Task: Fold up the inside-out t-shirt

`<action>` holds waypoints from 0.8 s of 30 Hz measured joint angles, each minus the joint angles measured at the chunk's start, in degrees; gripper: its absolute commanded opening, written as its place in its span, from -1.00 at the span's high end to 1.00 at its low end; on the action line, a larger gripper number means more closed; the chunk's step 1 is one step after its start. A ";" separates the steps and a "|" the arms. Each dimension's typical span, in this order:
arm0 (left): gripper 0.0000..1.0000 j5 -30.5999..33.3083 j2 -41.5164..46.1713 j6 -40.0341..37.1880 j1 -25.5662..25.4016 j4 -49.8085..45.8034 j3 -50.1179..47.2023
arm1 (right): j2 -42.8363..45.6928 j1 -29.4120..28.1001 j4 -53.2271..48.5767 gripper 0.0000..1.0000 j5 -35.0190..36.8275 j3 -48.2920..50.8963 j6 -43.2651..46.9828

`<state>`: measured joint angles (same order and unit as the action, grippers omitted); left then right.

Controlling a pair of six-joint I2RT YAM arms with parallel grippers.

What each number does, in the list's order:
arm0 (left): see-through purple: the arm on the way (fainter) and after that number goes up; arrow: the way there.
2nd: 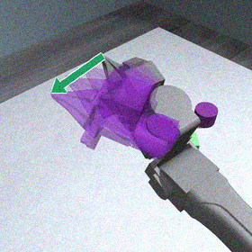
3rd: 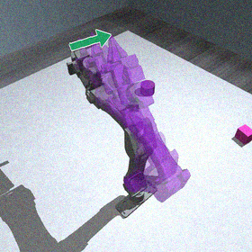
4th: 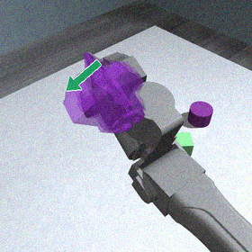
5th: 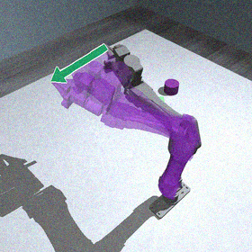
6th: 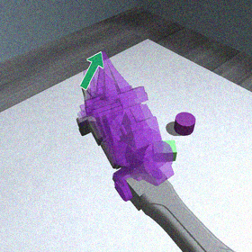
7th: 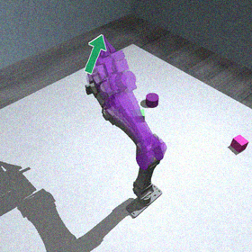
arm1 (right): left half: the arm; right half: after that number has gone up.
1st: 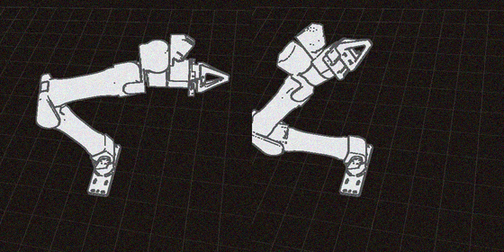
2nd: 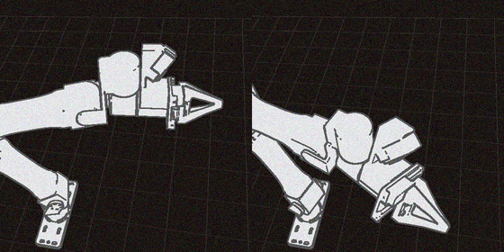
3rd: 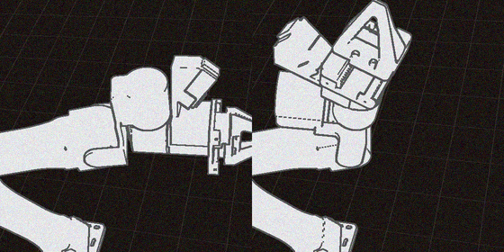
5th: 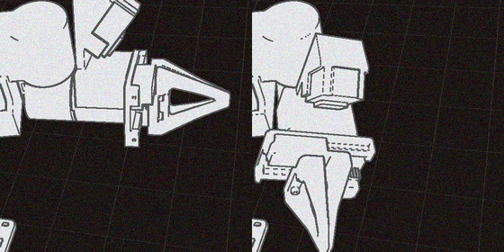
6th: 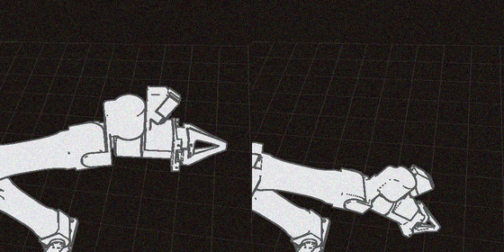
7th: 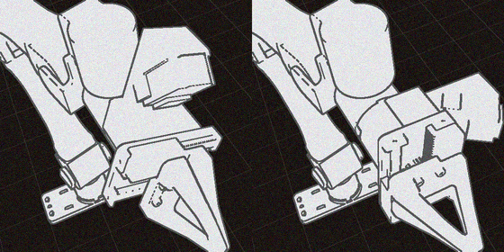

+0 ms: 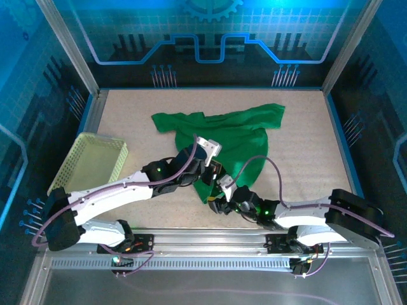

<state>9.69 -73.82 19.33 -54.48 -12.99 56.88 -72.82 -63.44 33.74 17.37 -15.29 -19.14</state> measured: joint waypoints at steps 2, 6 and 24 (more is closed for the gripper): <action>1.00 -0.37 0.17 -0.02 0.31 0.00 0.07 | -1.55 -0.79 0.70 -0.36 -0.26 -0.81 1.05; 1.00 -1.05 0.63 -0.20 0.44 -0.04 0.07 | -3.93 -0.59 1.44 -0.36 -0.44 -2.23 1.88; 1.00 -3.61 6.38 -4.13 0.44 -0.61 -1.97 | -4.04 15.23 -0.28 -0.39 -8.90 -3.80 3.41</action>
<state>6.09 -67.44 15.20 -54.04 -13.61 54.92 -76.86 -48.21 33.45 8.47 -19.09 -15.73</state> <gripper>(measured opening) 0.052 0.690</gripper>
